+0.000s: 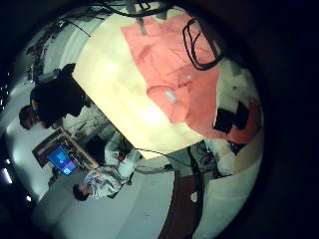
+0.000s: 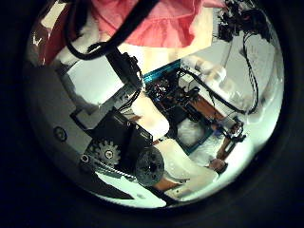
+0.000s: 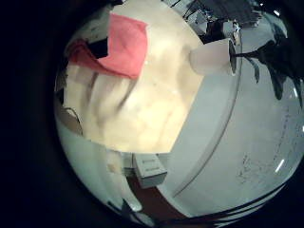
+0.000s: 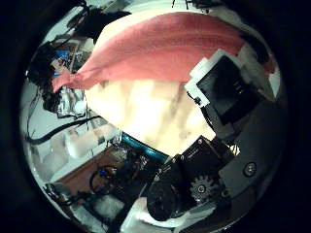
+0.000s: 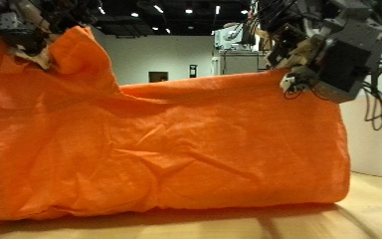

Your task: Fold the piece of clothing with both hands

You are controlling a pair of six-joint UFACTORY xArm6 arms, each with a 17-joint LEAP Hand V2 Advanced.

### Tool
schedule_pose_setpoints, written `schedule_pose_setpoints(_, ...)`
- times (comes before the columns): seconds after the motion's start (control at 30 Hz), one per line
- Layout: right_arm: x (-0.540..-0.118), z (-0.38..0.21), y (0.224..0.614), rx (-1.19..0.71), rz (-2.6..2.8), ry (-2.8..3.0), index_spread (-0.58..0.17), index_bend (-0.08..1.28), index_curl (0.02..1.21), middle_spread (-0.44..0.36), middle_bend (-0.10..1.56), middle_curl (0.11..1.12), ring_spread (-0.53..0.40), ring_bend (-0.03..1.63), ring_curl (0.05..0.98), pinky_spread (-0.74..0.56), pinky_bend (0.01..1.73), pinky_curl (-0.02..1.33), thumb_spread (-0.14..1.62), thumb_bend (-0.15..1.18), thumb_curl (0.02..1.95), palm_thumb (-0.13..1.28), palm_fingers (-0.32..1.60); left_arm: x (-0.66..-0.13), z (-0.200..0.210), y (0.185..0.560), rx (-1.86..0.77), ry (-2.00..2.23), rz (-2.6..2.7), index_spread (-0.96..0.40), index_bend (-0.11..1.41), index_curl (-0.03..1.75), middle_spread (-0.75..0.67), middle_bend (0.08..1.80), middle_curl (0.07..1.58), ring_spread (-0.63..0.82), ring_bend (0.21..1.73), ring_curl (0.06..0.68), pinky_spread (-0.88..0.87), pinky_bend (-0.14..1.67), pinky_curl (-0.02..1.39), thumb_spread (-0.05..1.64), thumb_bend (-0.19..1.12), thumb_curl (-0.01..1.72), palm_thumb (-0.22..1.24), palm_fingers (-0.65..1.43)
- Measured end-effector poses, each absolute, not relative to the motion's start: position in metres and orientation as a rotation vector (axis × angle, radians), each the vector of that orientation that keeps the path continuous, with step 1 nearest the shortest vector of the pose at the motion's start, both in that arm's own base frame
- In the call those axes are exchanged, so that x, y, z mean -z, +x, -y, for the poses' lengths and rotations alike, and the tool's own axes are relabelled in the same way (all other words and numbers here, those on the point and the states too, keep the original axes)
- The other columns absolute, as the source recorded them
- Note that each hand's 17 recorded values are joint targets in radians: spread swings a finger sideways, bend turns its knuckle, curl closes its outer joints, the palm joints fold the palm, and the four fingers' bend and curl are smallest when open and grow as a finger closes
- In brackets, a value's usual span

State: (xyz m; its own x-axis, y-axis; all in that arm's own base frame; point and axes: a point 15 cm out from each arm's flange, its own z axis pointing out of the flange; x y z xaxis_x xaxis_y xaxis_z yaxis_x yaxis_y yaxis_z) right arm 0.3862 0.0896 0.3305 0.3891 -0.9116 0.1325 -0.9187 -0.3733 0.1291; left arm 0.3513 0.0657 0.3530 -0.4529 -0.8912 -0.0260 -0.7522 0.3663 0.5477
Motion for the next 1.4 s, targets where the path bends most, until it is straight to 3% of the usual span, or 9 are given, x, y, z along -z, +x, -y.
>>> schedule_pose_setpoints(0.43,-0.256,-0.125,0.527,-0.019,1.641,2.425,-0.325,0.87,0.81,-0.162,1.12,0.73,-0.228,1.24,0.598,-0.35,1.19,0.66,0.65,1.04,1.95,0.75,1.10,-0.270,-0.093,0.477,0.662,1.598,2.366,-0.62,0.17,1.61,-0.59,0.91,1.05,-0.43,1.37,0.555,-0.58,1.32,0.58,1.01,-0.01,0.84,0.83,1.07)
schedule_pose_setpoints(0.83,-0.174,-0.125,0.584,-0.083,1.706,2.452,-0.346,0.73,0.81,-0.155,1.04,0.72,-0.246,1.22,0.593,-0.36,1.20,0.69,0.62,1.13,1.94,0.69,1.04,-0.198,-0.099,0.528,0.445,1.827,2.301,-0.57,0.17,1.57,-0.59,0.88,1.06,-0.44,1.34,0.558,-0.59,1.27,0.59,0.96,-0.04,0.72,0.70,0.96)
schedule_pose_setpoints(0.9,-0.169,-0.127,0.596,-0.121,1.727,2.478,-0.344,0.68,0.80,-0.152,1.01,0.71,-0.248,1.22,0.595,-0.37,1.20,0.69,0.63,1.11,1.93,0.65,1.01,-0.195,-0.101,0.538,0.395,1.864,2.313,-0.56,0.16,1.55,-0.60,0.87,1.05,-0.44,1.32,0.551,-0.60,1.24,0.58,0.98,-0.04,0.69,0.67,0.91)
schedule_pose_setpoints(1.0,-0.157,-0.120,0.605,-0.128,1.756,2.475,-0.337,0.47,0.77,-0.142,0.88,0.68,-0.265,1.26,0.602,-0.45,1.20,0.68,0.73,0.92,1.85,0.41,0.76,-0.192,-0.098,0.546,0.315,1.931,2.269,-0.54,0.13,1.48,-0.59,0.84,1.03,-0.45,1.27,0.548,-0.61,1.20,0.59,1.02,-0.03,0.65,0.63,0.72)
schedule_pose_setpoints(1.03,-0.156,-0.120,0.605,-0.127,1.759,2.473,-0.336,0.46,0.77,-0.141,0.87,0.69,-0.265,1.26,0.605,-0.46,1.20,0.68,0.74,0.91,1.83,0.40,0.76,-0.190,-0.099,0.545,0.296,1.942,2.248,-0.53,0.12,1.46,-0.58,0.82,1.02,-0.44,1.27,0.546,-0.61,1.19,0.59,1.04,-0.03,0.64,0.61,0.67)
schedule_pose_setpoints(1.13,-0.157,-0.114,0.611,-0.142,1.785,2.474,-0.340,0.33,0.72,-0.128,0.80,0.67,-0.276,1.27,0.590,-0.52,1.14,0.64,0.91,0.81,1.66,0.25,0.62,-0.186,-0.094,0.546,0.229,1.959,2.200,-0.46,0.04,1.34,-0.48,0.58,0.97,-0.41,1.30,0.565,-0.60,1.25,0.62,1.10,-0.03,0.60,0.57,0.29)
schedule_pose_setpoints(1.2,-0.160,-0.112,0.617,-0.163,1.804,2.484,-0.338,0.28,0.70,-0.127,0.79,0.66,-0.278,1.25,0.576,-0.54,1.12,0.62,1.03,0.80,1.54,0.19,0.59,-0.188,-0.094,0.550,0.160,1.986,2.171,-0.38,0.07,1.24,-0.36,0.44,0.90,-0.33,1.23,0.539,-0.55,1.22,0.62,1.13,-0.03,0.58,0.55,0.06)
schedule_pose_setpoints(1.3,-0.185,-0.109,0.624,-0.214,1.839,2.503,-0.338,0.25,0.68,-0.124,0.77,0.66,-0.281,1.23,0.564,-0.54,1.08,0.59,1.17,0.79,1.38,0.12,0.58,-0.196,-0.105,0.554,0.073,2.034,2.127,-0.22,0.11,1.09,-0.09,0.31,0.78,-0.07,1.01,0.456,-0.28,0.95,0.55,1.17,-0.03,0.54,0.49,-0.26)
schedule_pose_setpoints(1.4,-0.218,-0.098,0.630,-0.272,1.877,2.516,-0.342,0.26,0.67,-0.141,0.76,0.66,-0.275,1.17,0.541,-0.52,0.99,0.56,1.33,0.79,1.15,0.05,0.53,-0.209,-0.116,0.555,0.018,2.076,2.107,-0.07,0.07,0.93,0.15,0.22,0.68,0.17,0.86,0.376,0.04,0.78,0.48,1.21,-0.04,0.48,0.42,-0.30)
